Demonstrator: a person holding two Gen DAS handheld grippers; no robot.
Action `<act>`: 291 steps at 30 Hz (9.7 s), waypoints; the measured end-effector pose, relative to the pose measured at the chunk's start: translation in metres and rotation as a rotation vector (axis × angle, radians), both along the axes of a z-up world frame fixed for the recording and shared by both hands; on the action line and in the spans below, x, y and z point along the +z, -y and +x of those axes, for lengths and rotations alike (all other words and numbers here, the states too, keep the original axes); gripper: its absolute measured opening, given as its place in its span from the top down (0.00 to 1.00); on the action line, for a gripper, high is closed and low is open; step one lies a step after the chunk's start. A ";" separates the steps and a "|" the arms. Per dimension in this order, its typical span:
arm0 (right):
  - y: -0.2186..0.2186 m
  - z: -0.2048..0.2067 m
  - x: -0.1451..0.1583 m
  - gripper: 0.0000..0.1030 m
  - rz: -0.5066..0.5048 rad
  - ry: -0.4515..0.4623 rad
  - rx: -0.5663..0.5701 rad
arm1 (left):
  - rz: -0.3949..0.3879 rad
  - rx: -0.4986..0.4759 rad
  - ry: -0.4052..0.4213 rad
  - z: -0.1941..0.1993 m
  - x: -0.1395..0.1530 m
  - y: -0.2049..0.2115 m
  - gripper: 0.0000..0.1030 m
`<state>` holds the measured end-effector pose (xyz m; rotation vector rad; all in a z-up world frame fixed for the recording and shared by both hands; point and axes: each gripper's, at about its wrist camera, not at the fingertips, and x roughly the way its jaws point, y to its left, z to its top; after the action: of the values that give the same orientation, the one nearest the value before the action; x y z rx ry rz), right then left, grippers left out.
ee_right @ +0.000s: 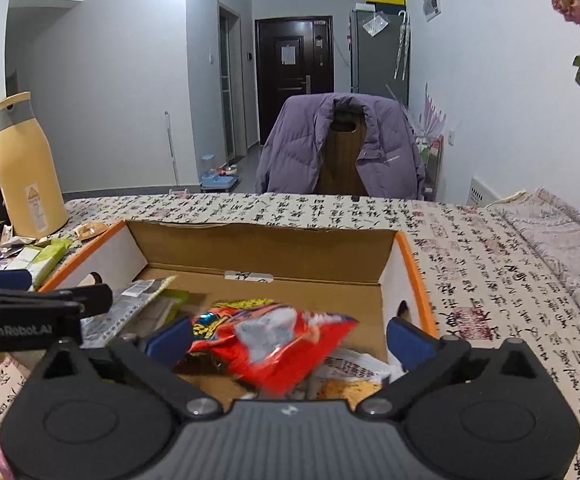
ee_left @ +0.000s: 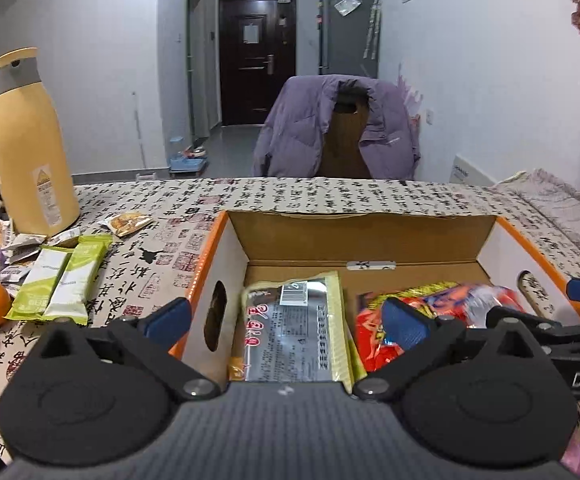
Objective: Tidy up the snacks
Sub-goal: 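Open both grippers to drop the packets into the box, then move both grippers back to the snack pile, then grasp the green-white bar with the right gripper, then grasp the white pumpkin-seed biscuit packet with the left gripper while the right gripper holds the green-white bar, then carry both packets into the box and open both grippers, then move both grippers back to the snack pile, then grasp the white-gold biscuit packet with the left gripper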
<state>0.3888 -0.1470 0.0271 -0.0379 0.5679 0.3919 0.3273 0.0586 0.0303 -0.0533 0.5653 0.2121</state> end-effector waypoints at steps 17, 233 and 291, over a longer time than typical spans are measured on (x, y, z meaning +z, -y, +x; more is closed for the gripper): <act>0.031 -0.057 0.015 0.00 0.039 0.074 0.020 | -0.058 -0.020 0.104 -0.069 0.011 -0.009 0.00; 0.067 -0.186 0.005 0.00 0.047 0.128 0.086 | -0.117 -0.137 0.131 -0.183 -0.001 0.022 0.00; 0.082 -0.207 -0.057 0.00 -0.023 0.045 0.021 | -0.054 -0.249 0.058 -0.235 -0.036 0.060 0.57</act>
<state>0.1818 -0.2293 -0.0301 -0.0751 0.5280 0.4041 0.0924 -0.0018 -0.0053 -0.0403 0.5148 -0.0469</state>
